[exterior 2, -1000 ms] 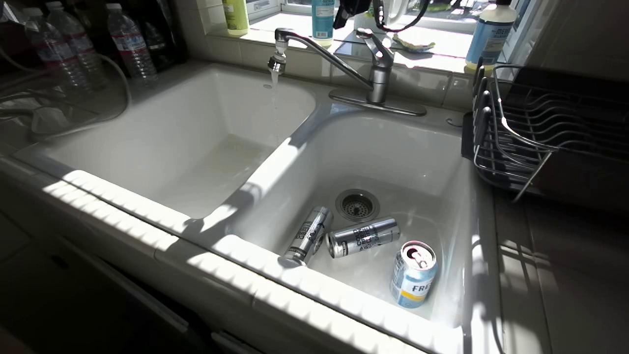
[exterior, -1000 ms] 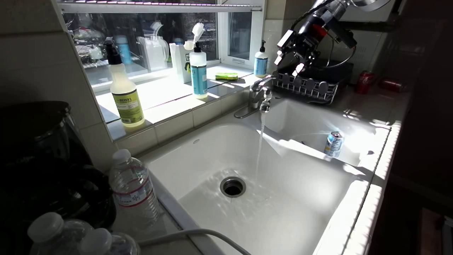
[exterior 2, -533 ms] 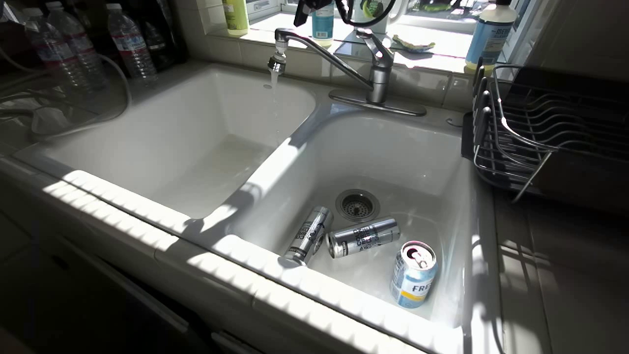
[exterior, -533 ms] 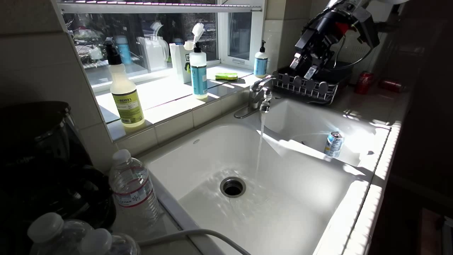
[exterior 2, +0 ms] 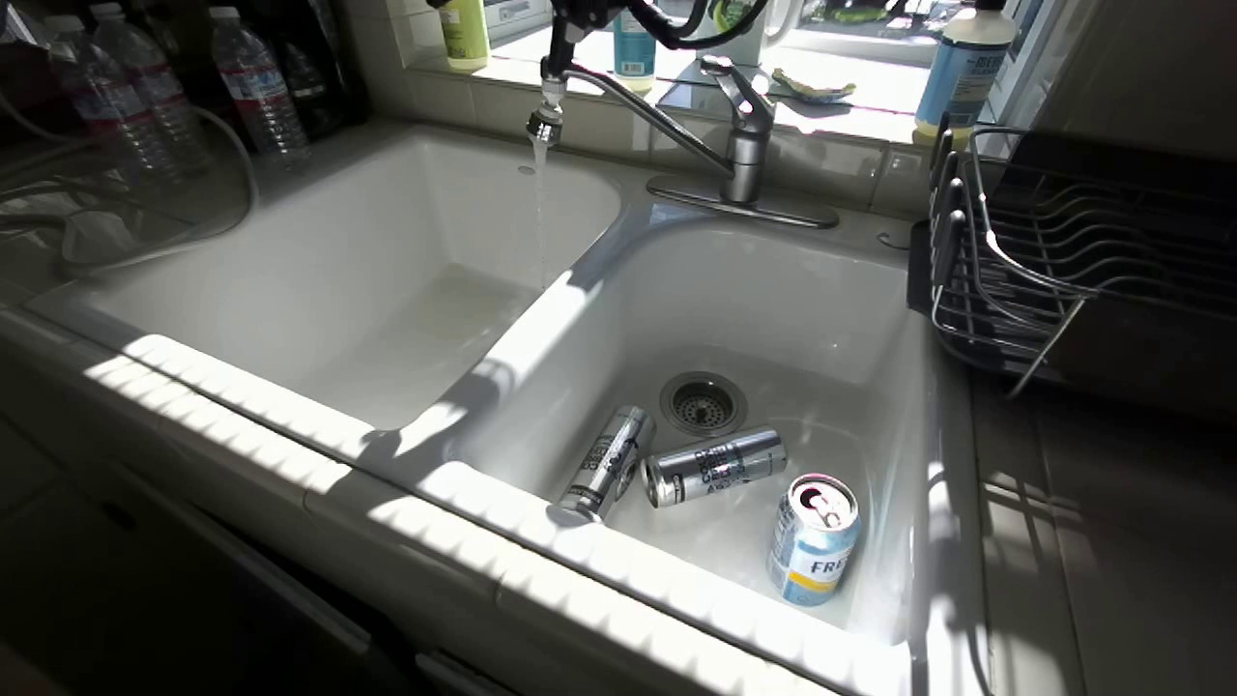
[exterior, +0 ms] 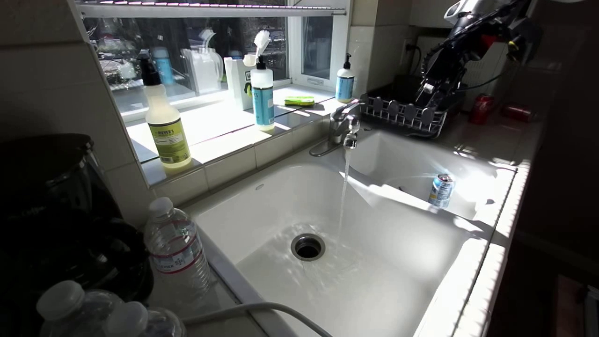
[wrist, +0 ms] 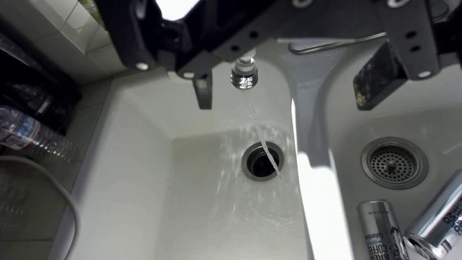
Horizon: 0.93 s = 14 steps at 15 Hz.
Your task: Push the faucet handle upwards.
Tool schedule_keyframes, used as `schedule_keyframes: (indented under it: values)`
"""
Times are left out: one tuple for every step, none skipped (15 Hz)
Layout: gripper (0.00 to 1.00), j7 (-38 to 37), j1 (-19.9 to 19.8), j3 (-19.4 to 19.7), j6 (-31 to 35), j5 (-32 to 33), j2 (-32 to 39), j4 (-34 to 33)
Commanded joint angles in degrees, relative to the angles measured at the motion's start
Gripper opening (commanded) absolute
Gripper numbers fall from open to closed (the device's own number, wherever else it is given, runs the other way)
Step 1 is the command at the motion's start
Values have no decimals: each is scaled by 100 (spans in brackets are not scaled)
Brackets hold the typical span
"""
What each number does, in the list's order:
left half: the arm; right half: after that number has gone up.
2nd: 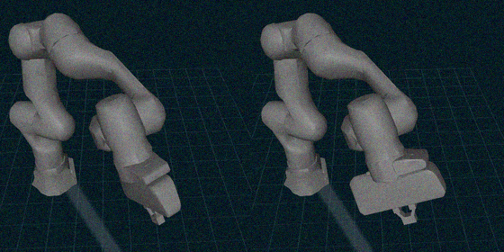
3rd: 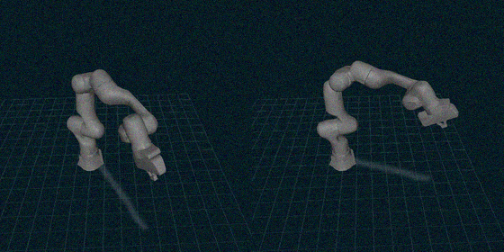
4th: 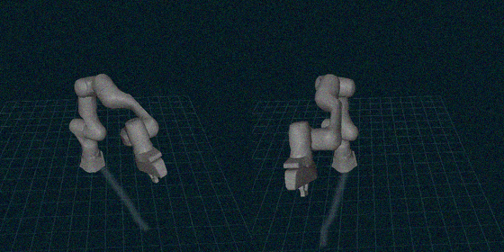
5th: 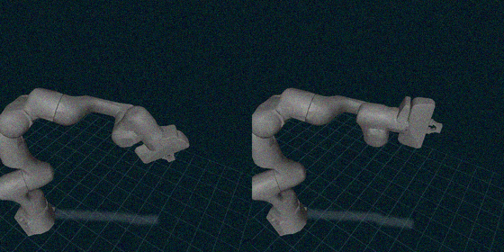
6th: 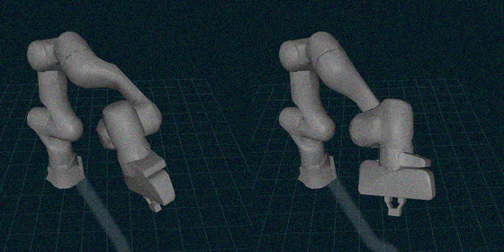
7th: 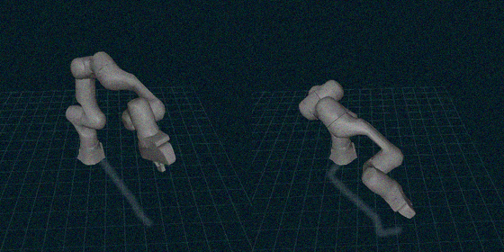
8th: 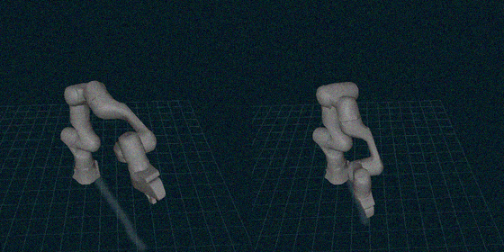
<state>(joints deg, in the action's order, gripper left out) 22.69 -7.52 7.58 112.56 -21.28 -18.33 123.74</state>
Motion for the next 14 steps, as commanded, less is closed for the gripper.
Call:
schedule_keyframes:
  values:
    - [100, 187, 162, 103, 307, 224, -445, 522]
    - [100, 216, 182, 118, 340, 232, -495, 574]
    - [100, 247, 201, 132, 372, 240, -542, 626]
    - [100, 258, 211, 130, 467, 274, -568, 682]
    - [100, 154, 251, 190, 240, 171, -337, 372]
    - [100, 160, 262, 200, 262, 174, -355, 395]
    - [100, 162, 273, 212, 261, 171, -352, 385]
    - [100, 163, 281, 222, 260, 169, -341, 372]
    - [100, 165, 288, 230, 260, 167, -338, 370]
    - [100, 166, 294, 234, 259, 166, -337, 369]
    - [100, 166, 297, 237, 259, 165, -336, 369]
    - [100, 166, 298, 238, 259, 165, -337, 369]
    - [100, 166, 298, 239, 259, 165, -336, 369]
    - [100, 166, 298, 240, 259, 165, -336, 369]
